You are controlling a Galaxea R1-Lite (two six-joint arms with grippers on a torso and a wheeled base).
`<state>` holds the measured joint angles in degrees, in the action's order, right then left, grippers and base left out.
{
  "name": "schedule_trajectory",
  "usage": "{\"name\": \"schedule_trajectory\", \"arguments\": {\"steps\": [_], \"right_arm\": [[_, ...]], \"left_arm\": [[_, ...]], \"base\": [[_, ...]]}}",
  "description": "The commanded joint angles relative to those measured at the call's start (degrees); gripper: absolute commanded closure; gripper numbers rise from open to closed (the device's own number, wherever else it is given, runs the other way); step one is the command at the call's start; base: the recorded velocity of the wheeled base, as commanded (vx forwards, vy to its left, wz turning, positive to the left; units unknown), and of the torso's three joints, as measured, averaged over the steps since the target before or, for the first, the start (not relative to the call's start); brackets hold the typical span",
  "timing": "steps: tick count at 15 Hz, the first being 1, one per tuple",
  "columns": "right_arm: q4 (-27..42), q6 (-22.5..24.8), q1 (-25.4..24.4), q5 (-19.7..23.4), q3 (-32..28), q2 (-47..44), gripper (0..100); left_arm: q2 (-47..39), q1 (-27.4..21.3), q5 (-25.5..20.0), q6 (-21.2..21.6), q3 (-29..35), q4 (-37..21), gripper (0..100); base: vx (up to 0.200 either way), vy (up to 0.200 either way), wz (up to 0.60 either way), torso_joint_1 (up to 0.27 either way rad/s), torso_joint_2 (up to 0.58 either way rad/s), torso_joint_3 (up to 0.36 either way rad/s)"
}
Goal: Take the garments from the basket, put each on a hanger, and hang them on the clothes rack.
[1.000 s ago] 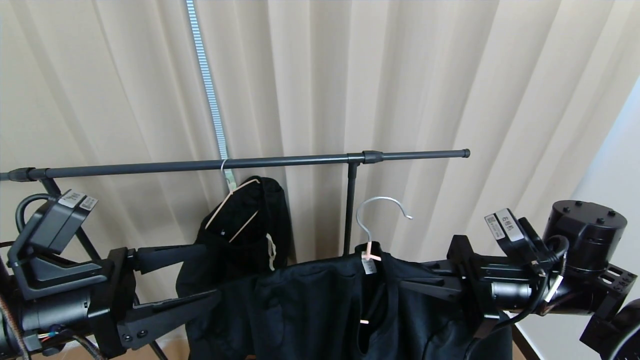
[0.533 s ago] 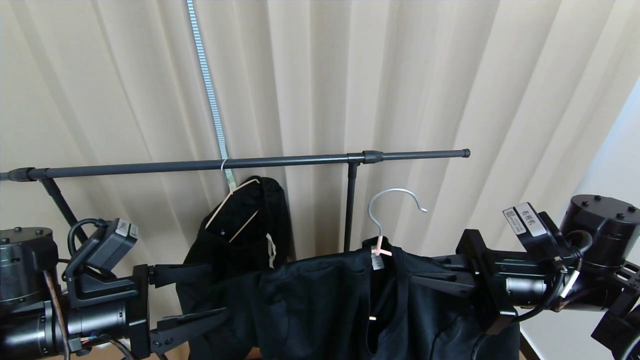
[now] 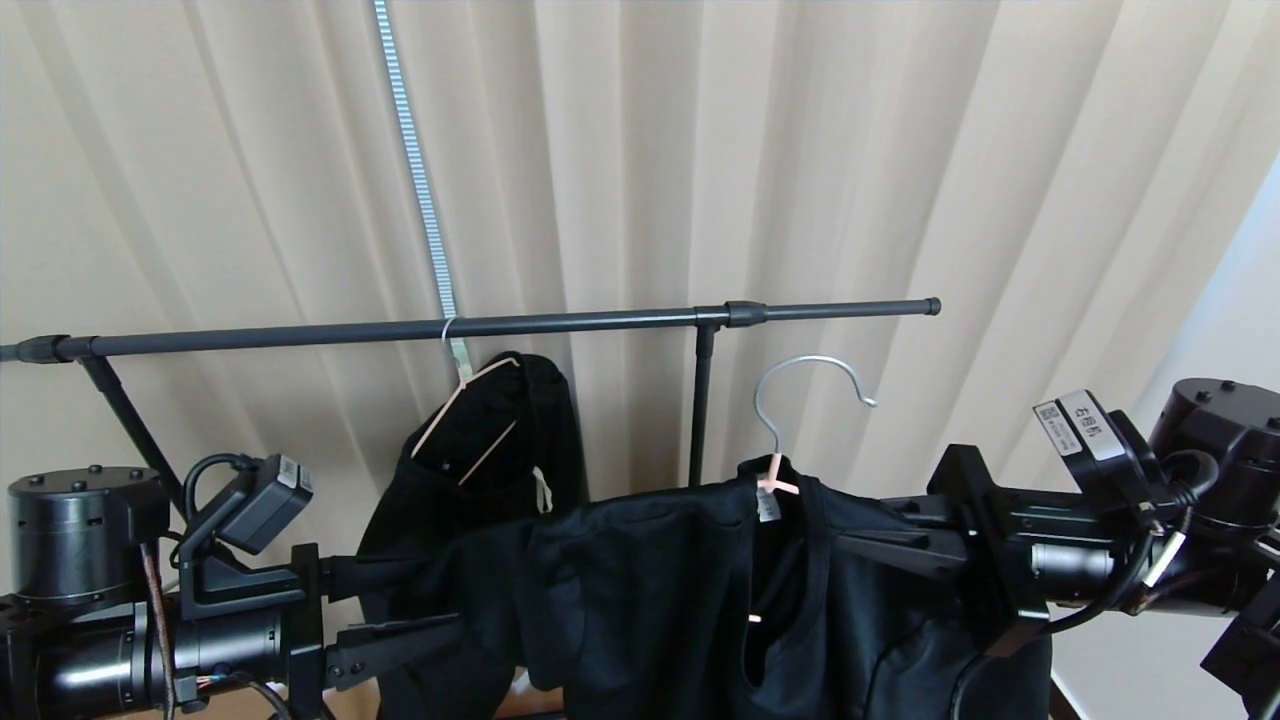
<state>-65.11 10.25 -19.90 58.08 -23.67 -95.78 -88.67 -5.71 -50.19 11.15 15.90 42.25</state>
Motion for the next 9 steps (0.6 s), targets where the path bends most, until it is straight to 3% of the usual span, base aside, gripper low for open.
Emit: {"name": "schedule_trajectory", "arguments": {"steps": [1, 9], "right_arm": [[-0.02, 0.03, 0.21, 0.02, -0.06, 0.16, 100], [-0.02, -0.14, 2.49, 0.11, -0.85, 1.21, 100]], "left_arm": [[-0.36, -0.01, 0.0, 0.01, 0.1, 0.02, 100], [0.61, 3.42, 5.01, 0.01, 2.74, 0.11, 100]], "base": [[0.0, 0.0, 0.0, 0.0, 0.0, 0.0], [0.0, 0.0, 0.0, 0.0, 0.0, 0.0]]}}
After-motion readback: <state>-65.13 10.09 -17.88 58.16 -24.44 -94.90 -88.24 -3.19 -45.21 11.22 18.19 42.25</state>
